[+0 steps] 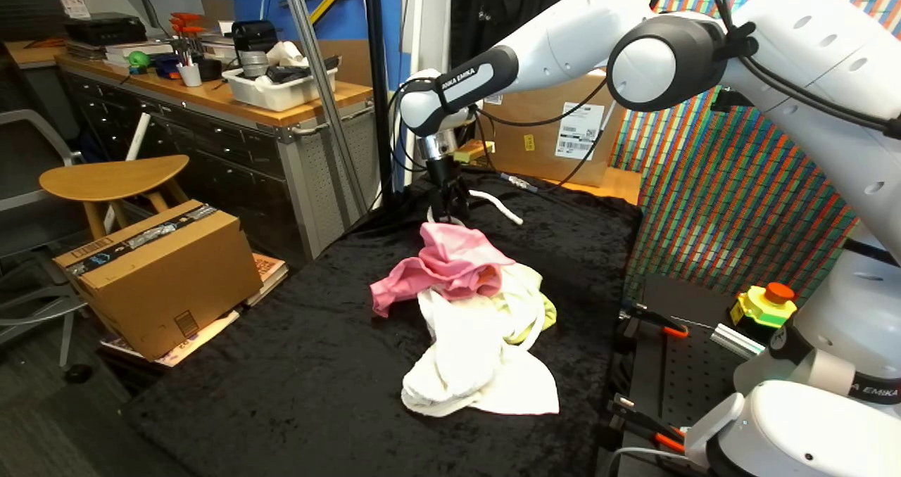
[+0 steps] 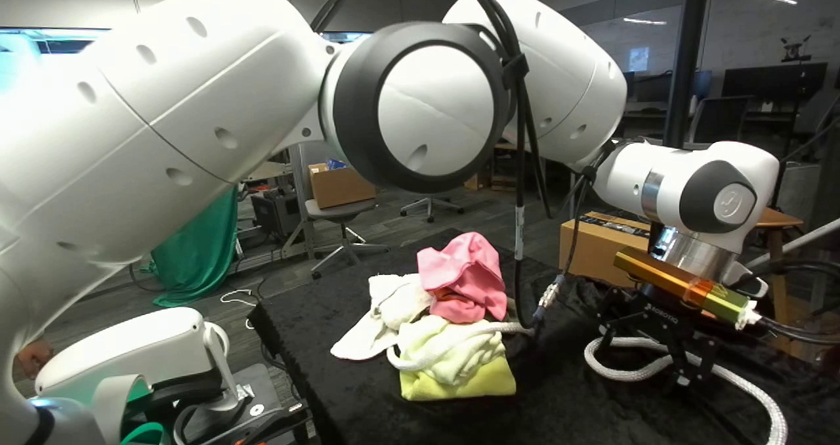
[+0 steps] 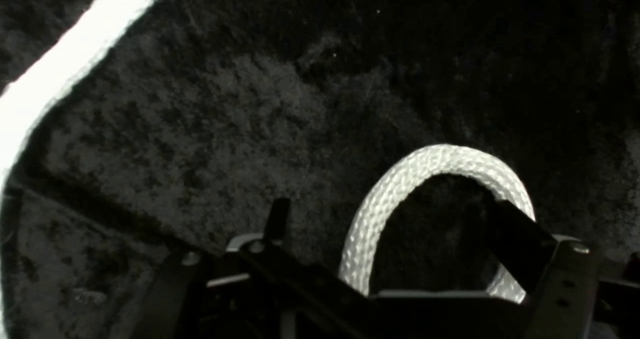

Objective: One by one, put all the objects in the center of the table

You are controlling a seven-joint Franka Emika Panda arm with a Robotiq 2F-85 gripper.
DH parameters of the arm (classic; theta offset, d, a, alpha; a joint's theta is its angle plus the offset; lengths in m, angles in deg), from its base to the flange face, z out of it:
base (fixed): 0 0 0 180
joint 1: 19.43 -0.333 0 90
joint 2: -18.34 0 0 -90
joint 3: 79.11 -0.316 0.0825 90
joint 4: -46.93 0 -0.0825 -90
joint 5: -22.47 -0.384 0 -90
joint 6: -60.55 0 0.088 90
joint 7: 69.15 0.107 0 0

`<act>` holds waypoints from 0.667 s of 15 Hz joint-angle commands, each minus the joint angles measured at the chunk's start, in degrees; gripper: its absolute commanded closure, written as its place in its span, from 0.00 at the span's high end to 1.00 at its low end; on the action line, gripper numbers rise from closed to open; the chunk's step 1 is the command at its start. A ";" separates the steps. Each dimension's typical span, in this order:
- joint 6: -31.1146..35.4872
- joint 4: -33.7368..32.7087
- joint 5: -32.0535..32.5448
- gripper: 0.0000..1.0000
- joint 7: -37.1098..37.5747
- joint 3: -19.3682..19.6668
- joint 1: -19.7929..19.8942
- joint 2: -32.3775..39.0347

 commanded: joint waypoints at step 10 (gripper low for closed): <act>0.44 -0.75 -0.24 1.00 -0.19 0.42 0.35 0.43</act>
